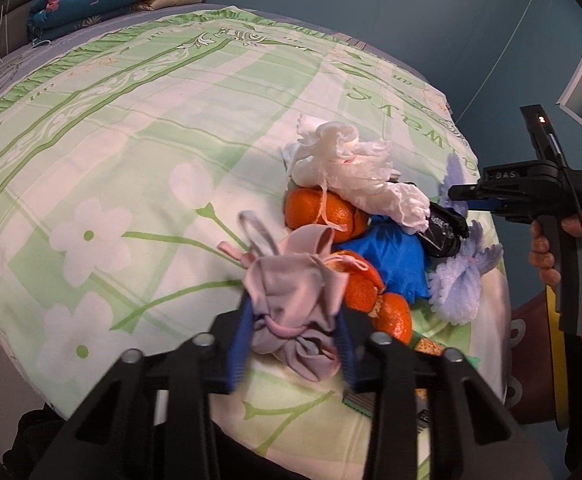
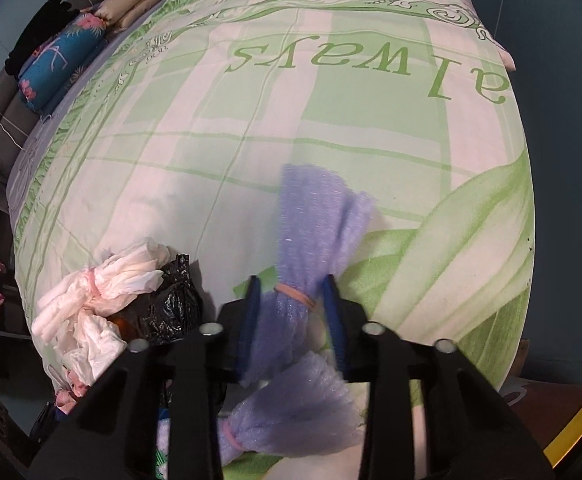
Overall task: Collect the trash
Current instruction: 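Grasp the pink cloth bag with the left tool while the right tool grasps the lavender mesh sleeve, then lift the pink bag and lavender sleeve and carry both over the yellow bin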
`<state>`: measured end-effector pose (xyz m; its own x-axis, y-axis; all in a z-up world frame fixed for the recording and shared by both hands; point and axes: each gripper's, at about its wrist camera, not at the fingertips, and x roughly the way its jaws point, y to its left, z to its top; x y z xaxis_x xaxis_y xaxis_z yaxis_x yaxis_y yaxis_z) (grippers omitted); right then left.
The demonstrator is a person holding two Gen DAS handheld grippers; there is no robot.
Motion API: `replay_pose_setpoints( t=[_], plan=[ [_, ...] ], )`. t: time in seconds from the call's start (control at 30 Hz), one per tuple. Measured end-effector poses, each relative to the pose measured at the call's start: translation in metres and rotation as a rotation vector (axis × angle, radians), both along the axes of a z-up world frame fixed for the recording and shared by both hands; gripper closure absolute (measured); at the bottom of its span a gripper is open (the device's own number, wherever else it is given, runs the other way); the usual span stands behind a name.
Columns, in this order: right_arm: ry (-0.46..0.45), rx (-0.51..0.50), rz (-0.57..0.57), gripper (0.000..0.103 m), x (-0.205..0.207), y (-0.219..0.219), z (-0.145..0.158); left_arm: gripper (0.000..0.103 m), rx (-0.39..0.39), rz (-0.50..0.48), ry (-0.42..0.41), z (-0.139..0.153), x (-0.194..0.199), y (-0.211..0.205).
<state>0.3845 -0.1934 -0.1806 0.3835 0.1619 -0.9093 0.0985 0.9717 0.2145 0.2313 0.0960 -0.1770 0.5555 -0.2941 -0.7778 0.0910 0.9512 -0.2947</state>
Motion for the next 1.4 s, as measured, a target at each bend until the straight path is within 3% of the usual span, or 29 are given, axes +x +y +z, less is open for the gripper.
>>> replay_pose_setpoints(
  t=[0.33,0.73,1.03,1.4],
  plan=[
    [-0.066,-0.031,0.01,0.086,-0.006,0.009,0.02,0.083,0.002,0.003,-0.053,0.013,-0.011,0.009],
    [-0.234,-0.005,0.024,0.087,-0.043,0.003,0.087,0.083,-0.001,0.059,-0.157,0.057,-0.032,0.032],
    [-0.285,0.056,0.056,0.087,-0.091,-0.006,0.121,0.083,0.012,0.085,-0.206,0.082,-0.044,0.037],
    [-0.381,0.093,0.053,0.087,-0.168,-0.031,0.158,0.083,0.033,0.047,-0.297,0.123,-0.062,0.008]
  ],
)
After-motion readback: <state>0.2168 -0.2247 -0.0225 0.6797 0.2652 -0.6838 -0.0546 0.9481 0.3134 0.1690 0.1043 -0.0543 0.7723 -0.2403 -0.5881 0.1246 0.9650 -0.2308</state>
